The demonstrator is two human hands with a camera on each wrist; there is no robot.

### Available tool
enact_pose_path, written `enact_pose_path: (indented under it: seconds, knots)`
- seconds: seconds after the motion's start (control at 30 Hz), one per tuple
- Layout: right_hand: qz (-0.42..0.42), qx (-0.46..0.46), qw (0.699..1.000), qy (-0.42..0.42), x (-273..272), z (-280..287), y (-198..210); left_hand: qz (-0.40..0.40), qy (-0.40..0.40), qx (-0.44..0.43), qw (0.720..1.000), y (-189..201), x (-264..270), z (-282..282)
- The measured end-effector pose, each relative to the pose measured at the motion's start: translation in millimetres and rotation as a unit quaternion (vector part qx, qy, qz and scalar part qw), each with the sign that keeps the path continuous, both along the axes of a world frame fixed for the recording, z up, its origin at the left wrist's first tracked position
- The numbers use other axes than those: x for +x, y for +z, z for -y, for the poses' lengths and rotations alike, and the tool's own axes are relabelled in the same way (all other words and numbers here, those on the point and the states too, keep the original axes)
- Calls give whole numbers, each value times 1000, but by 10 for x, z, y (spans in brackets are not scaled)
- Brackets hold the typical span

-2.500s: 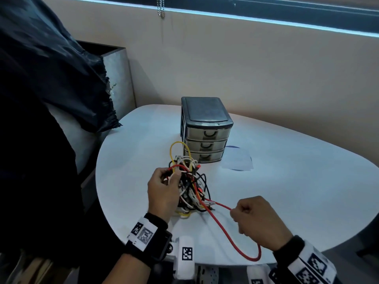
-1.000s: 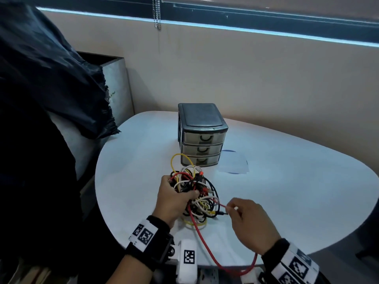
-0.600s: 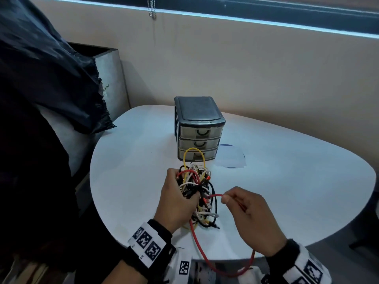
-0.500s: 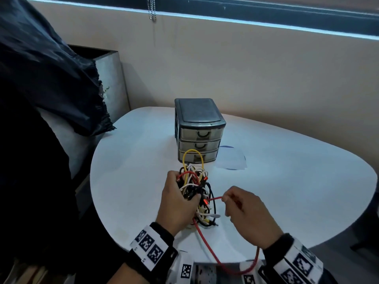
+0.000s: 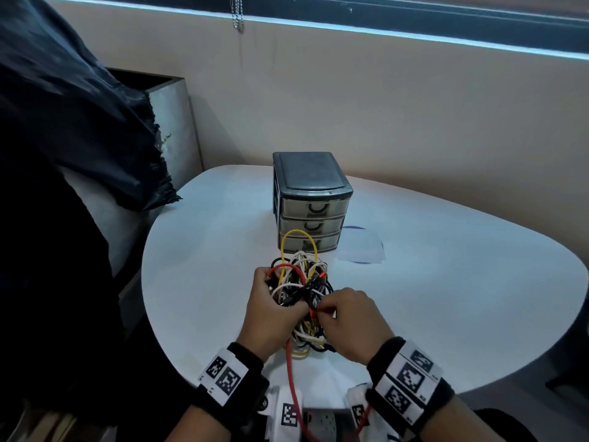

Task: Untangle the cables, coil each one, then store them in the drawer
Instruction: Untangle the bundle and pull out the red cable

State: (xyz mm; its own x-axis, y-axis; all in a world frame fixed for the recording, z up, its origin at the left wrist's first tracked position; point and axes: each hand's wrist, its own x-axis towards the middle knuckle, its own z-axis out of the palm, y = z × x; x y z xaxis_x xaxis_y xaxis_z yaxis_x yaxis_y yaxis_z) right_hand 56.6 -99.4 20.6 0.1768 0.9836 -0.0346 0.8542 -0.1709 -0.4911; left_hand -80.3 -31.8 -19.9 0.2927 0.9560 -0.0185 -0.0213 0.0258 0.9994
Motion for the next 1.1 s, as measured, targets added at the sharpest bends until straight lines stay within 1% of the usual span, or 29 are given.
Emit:
enact_pose_path:
  seconds: [0.07,0.13,0.27,0.37,0.47,0.53,0.57,0.63,0.7,0.83,0.9,0.93,1.0,1.1]
  knots:
    - [-8,17,1000,-5,-37,-27,-19,13,4,-9,1000,-18,-10,-7]
    - [-32,41,998,-22,-42,-38,-49,31,5,-21,999,-32,-37,-16]
    - [-164,91,980,-66,15,-43,-71,34,-25,-24,999,-40,-60,8]
    - [-278,89,953,-80,64,11,-30,32,-27,-12,999,-27,-63,18]
    - [-366,90,920,-106,116,86,-12,8,-43,13,999,-10,-45,35]
    - [-407,103,899,-127,122,119,-6,-4,-47,23,999,8,-2,56]
    - [-415,111,893,-135,121,120,0,-8,-46,23,999,21,23,63]
    - [-415,126,889,-144,129,110,-1,-14,-40,17,999,46,61,69]
    - [-397,134,897,-138,135,114,-12,-11,-19,11,1000,60,68,53]
    - [-300,140,941,-75,92,196,-8,-11,51,17,998,50,17,-50]
    - [-245,141,958,-53,106,217,-32,4,74,5,997,28,7,-67]
    - [-218,141,964,-52,121,214,-57,19,83,-11,996,19,10,-62]
    - [-176,139,973,-54,120,225,-105,75,88,-61,992,8,11,-33]
    - [-128,139,982,-20,16,297,-110,172,70,-147,972,19,-13,-21]
